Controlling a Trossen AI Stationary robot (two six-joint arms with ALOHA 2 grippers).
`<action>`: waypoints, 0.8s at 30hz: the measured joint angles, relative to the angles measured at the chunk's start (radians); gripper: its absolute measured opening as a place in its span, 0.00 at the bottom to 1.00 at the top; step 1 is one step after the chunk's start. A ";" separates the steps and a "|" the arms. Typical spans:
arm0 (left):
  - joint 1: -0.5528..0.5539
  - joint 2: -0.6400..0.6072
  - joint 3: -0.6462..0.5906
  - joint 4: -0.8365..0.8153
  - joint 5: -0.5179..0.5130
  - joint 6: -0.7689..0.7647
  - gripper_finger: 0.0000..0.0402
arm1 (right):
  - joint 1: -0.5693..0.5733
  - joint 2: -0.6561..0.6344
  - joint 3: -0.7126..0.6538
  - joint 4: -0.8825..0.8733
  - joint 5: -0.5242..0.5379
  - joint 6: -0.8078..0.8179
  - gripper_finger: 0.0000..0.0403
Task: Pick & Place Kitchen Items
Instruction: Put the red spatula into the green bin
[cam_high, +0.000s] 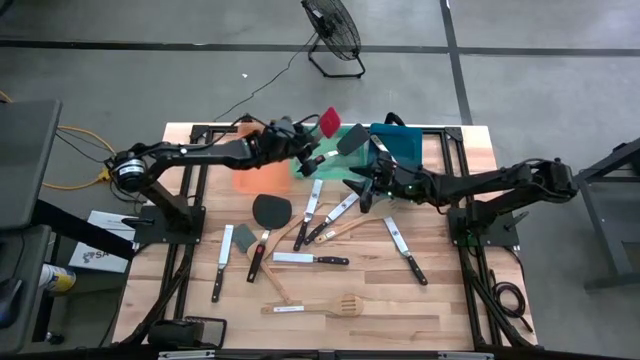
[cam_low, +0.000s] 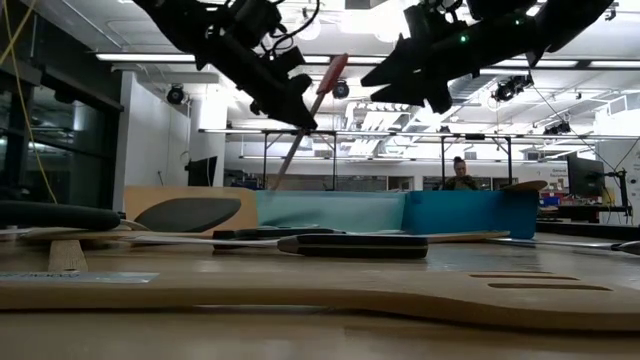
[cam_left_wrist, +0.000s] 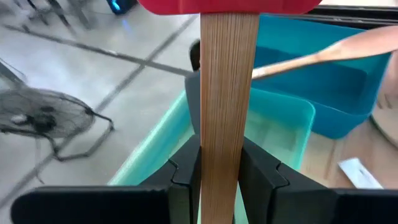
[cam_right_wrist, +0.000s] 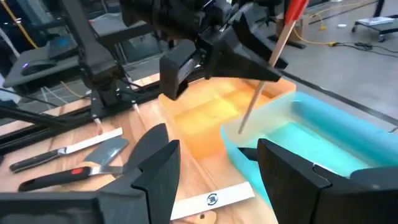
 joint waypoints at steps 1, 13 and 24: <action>0.009 0.000 0.017 -0.034 0.017 -0.007 0.18 | 0.002 0.000 0.000 -0.007 0.007 0.000 0.51; 0.072 0.165 0.388 -0.532 0.132 -0.002 0.18 | 0.010 0.000 0.000 -0.053 0.054 0.053 0.51; 0.082 0.310 0.463 -0.546 0.093 -0.026 0.18 | 0.078 -0.054 0.000 -0.252 0.338 0.180 0.51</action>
